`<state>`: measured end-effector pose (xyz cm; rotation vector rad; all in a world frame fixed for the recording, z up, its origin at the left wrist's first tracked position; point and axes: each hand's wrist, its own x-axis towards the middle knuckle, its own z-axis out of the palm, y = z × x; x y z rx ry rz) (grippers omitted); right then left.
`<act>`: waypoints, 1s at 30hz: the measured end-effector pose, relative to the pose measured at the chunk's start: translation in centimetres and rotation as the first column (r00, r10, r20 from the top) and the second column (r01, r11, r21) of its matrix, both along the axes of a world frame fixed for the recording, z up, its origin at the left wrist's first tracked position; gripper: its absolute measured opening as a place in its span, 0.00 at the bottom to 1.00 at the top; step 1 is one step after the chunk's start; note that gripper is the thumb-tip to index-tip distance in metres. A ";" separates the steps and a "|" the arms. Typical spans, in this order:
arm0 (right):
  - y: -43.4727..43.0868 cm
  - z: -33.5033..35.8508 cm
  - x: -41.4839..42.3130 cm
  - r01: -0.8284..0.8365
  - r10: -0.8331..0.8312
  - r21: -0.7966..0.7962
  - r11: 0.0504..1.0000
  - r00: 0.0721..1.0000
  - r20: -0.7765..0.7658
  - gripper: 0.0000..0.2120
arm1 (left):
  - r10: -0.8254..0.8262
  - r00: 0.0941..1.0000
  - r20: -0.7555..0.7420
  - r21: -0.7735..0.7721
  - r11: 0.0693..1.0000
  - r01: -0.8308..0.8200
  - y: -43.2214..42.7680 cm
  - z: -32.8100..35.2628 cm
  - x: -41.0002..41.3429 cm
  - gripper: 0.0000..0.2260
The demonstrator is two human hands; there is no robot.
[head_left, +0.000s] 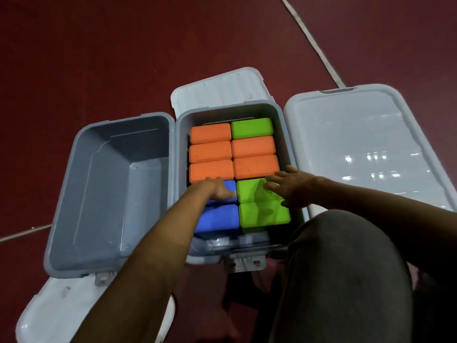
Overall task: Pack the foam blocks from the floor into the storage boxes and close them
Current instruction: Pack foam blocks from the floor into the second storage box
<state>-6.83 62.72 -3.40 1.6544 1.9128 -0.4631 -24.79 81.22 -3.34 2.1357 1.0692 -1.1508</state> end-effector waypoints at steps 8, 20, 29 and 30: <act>3.1 0.1 1.2 0.194 -0.193 0.093 0.977 0.981 -0.013 0.37 | -0.011 0.971 0.239 0.114 0.993 -0.017 -0.9 -1.4 2.6 0.41; 11.2 -0.2 7.7 0.348 -0.315 0.231 0.909 0.934 -0.168 0.30 | -0.092 0.932 0.350 0.273 0.962 -0.008 0.1 -5.2 12.8 0.50; 15.5 -2.9 15.6 0.406 -0.363 0.290 0.867 0.912 -0.193 0.32 | -0.049 0.975 0.218 0.238 0.971 -0.005 3.4 -7.9 21.1 0.61; 15.5 -3.8 15.6 0.401 -0.374 0.266 0.877 0.916 -0.147 0.34 | -0.053 0.977 0.209 0.241 0.970 0.001 3.6 -8.1 21.3 0.61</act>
